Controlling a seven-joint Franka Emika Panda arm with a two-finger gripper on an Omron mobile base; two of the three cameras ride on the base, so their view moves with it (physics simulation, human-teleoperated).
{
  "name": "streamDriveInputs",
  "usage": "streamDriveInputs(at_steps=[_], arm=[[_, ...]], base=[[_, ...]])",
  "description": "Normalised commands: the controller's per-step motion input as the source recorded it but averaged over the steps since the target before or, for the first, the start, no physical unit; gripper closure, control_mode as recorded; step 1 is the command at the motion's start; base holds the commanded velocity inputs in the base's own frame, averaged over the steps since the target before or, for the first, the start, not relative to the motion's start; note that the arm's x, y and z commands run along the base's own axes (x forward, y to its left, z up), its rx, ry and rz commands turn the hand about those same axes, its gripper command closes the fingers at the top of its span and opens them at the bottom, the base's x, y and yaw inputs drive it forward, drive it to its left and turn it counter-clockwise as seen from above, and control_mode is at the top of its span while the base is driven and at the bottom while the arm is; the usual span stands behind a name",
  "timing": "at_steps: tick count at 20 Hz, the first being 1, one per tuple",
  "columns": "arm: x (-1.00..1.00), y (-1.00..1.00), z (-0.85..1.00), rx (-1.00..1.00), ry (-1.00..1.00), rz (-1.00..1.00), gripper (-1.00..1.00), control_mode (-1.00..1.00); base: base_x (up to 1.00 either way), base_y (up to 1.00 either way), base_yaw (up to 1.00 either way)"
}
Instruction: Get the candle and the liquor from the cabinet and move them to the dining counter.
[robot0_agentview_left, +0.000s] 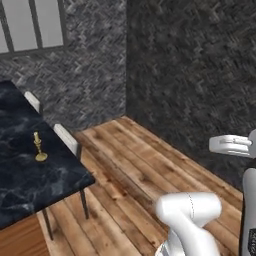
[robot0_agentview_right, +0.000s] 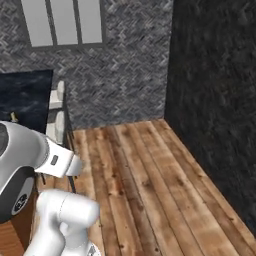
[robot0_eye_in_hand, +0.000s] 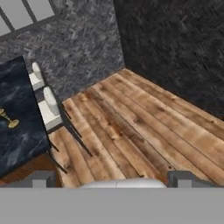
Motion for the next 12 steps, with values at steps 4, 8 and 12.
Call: streamDriveInputs(at_steps=[4,8,12], arm=[[0.0,0.0,0.0,0.0,0.0,0.0,-1.0,1.0],[0.0,0.0,0.0,0.0,0.0,0.0,-1.0,1.0],[0.0,0.0,0.0,0.0,0.0,0.0,-1.0,1.0]], base=[[-0.35,0.0,-0.58],[-0.23,0.14,-0.58],[-0.13,0.24,-0.58]])
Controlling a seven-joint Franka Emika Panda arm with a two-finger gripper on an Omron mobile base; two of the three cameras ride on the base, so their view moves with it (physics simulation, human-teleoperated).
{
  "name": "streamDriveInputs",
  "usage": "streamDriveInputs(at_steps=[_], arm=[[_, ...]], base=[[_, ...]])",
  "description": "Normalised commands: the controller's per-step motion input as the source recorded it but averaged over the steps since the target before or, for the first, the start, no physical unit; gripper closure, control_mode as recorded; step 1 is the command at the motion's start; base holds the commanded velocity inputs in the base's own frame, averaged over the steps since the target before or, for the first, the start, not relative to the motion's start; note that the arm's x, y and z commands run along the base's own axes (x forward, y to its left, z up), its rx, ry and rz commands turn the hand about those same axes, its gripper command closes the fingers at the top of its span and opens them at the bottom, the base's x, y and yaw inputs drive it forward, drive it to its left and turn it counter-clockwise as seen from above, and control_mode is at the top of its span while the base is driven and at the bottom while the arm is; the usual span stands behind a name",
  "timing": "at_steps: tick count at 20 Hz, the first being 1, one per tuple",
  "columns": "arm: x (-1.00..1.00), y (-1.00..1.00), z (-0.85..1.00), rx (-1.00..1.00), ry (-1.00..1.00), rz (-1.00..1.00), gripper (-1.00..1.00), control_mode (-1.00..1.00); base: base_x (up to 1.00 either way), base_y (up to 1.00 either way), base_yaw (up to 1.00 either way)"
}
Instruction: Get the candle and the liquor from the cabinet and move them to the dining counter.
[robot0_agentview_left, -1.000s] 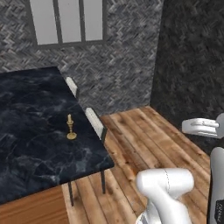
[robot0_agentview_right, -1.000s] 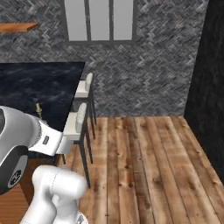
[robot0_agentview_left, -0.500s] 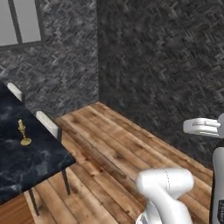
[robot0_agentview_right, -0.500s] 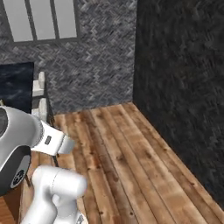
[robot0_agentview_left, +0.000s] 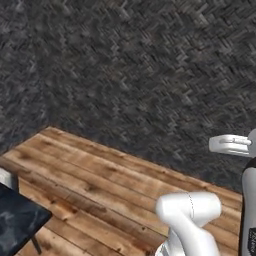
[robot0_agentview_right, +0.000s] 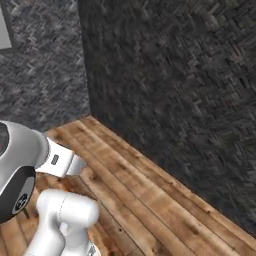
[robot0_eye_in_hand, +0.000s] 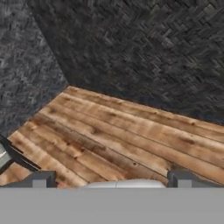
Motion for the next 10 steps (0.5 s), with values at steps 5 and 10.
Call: streamDriveInputs(at_steps=[5,10], arm=[[0.0,0.0,0.0,0.0,0.0,0.0,-1.0,1.0],[0.0,0.0,0.0,0.0,0.0,0.0,-1.0,1.0]], base=[[-0.12,0.0,-0.54],[-0.15,0.0,-0.54]])
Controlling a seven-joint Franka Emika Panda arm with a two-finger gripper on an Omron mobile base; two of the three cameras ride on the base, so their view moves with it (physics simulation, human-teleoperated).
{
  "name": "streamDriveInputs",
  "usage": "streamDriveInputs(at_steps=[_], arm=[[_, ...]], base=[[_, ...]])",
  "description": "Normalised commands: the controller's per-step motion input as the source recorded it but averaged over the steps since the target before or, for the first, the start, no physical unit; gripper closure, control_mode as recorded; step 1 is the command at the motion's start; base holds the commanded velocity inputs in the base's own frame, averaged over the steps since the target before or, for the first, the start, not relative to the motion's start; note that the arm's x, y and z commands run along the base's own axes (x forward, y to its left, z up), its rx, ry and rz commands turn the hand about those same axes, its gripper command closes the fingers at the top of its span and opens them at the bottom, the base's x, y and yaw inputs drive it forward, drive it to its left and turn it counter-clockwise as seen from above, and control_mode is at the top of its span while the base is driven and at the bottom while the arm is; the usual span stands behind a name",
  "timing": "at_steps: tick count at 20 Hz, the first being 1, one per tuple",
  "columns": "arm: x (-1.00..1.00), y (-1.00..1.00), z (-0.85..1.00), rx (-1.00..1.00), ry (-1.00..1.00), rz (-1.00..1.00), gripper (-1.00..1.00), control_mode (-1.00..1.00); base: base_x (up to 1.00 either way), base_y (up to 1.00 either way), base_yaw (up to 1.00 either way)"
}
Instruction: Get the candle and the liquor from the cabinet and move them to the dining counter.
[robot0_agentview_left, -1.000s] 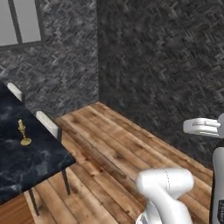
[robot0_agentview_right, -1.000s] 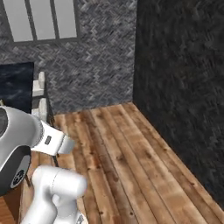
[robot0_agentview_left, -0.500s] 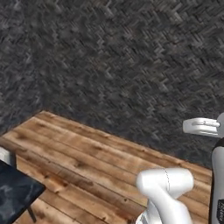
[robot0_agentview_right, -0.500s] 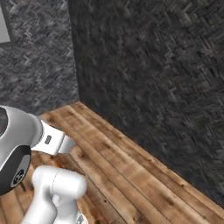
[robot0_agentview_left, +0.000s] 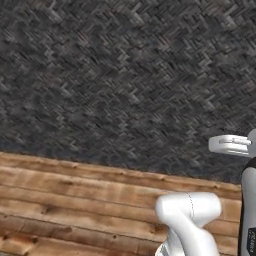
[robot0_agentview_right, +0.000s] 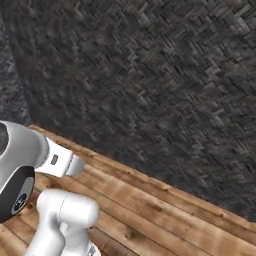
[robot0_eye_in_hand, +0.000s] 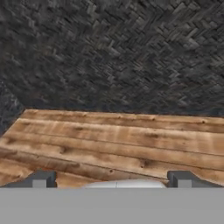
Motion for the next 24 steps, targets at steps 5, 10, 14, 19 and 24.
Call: streamDriveInputs(at_steps=[5,10,14,19,24], arm=[[0.0,0.0,0.0,0.0,0.0,0.0,-1.0,1.0],[0.0,0.0,0.0,0.0,0.0,0.0,-1.0,1.0],[0.0,0.0,0.0,0.0,0.0,0.0,-1.0,1.0],[0.0,0.0,0.0,0.0,0.0,0.0,-1.0,1.0],[0.0,0.0,0.0,0.0,0.0,0.0,-1.0,1.0]], base=[[-0.26,-0.1,-0.53],[-0.51,-0.08,-0.52],[-0.68,0.01,-0.48],[-0.61,0.04,-0.43],[-0.44,0.0,-0.4]])
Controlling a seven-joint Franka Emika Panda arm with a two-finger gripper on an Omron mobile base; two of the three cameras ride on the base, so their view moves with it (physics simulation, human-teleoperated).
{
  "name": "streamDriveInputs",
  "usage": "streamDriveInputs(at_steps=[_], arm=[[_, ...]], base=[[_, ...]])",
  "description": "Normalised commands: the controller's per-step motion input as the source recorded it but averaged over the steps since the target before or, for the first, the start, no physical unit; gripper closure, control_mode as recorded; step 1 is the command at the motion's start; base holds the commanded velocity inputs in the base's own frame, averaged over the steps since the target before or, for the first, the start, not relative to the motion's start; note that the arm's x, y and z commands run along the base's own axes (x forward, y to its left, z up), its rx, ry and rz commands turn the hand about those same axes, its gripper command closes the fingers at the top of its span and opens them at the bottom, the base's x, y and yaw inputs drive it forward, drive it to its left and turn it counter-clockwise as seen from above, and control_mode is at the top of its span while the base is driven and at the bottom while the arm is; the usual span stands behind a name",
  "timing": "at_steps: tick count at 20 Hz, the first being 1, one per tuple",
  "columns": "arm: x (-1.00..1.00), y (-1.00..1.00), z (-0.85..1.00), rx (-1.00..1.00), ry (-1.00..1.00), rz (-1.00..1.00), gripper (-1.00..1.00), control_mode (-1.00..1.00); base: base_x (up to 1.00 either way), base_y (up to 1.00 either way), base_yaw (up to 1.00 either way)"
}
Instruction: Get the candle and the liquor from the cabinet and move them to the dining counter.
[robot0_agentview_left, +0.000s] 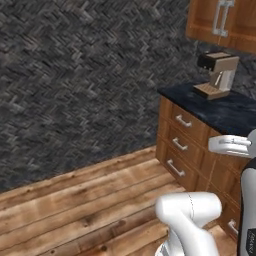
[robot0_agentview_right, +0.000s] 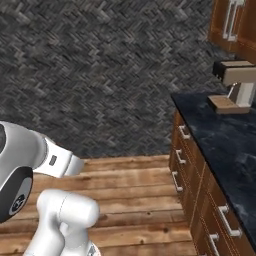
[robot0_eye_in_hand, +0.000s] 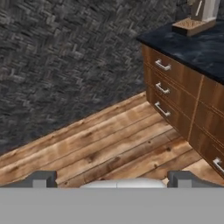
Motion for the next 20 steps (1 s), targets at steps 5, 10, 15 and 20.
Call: streamDriveInputs(at_steps=[5,10,15,20], arm=[[0.0,0.0,0.0,0.0,0.0,0.0,-1.0,1.0],[0.0,0.0,0.0,0.0,0.0,0.0,-1.0,1.0],[0.0,0.0,0.0,0.0,0.0,0.0,-1.0,1.0],[0.0,0.0,0.0,0.0,0.0,0.0,-1.0,1.0]], base=[[-0.4,0.01,-0.38],[-0.38,0.0,-0.38],[-0.37,0.0,-0.37],[-0.39,0.0,-0.37]])
